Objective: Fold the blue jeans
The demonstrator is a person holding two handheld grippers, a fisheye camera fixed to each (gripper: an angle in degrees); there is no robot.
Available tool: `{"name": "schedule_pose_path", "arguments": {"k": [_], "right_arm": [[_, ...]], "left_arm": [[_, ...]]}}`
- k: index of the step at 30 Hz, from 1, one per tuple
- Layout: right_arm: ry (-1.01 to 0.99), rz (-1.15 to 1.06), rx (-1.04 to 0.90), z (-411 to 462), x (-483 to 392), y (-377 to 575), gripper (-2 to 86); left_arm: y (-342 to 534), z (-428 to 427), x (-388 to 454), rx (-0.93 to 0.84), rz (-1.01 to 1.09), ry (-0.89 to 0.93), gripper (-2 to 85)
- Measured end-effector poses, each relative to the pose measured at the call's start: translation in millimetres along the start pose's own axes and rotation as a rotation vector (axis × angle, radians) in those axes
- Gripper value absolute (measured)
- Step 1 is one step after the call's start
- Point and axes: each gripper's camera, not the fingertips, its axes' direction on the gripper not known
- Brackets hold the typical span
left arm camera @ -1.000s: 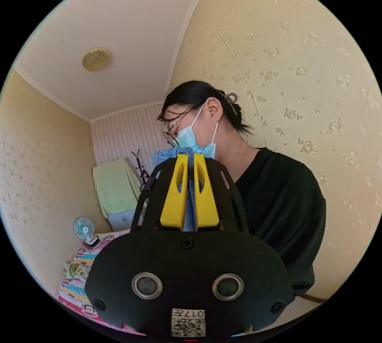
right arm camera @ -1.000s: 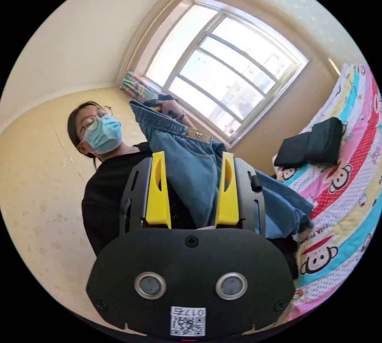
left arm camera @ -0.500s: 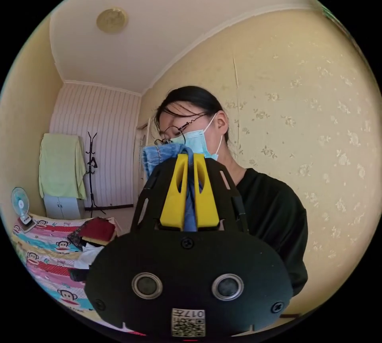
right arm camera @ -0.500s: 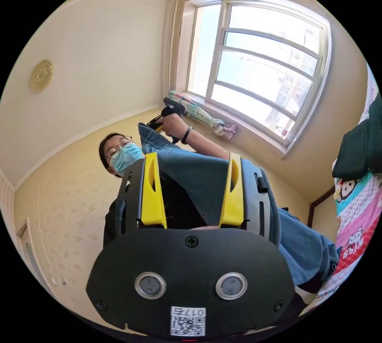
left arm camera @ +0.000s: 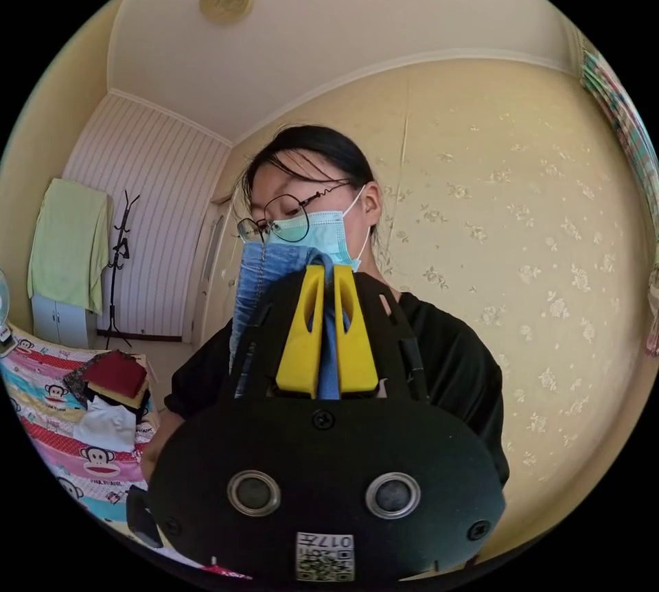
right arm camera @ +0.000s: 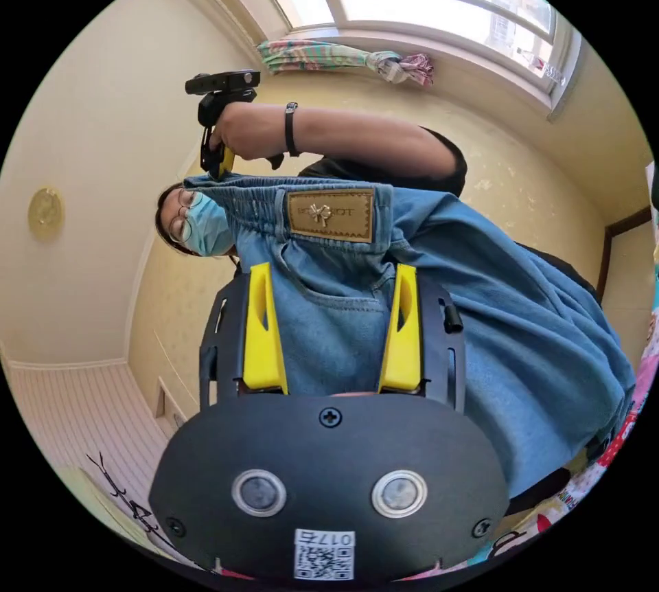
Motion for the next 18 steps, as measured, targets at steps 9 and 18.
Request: {"name": "schedule_pose_path", "arguments": {"k": [9,18], "right_arm": [[0.108,-0.444,0.481,-50,-118,85,3.1],[0.919,-0.936,0.809,53,-340,172,2.1]], "left_arm": [[-20,-81,23,0.114,-0.013,-0.156,-0.3],[-38,-181,49,0.244,-0.007,-0.531,-0.1]]}}
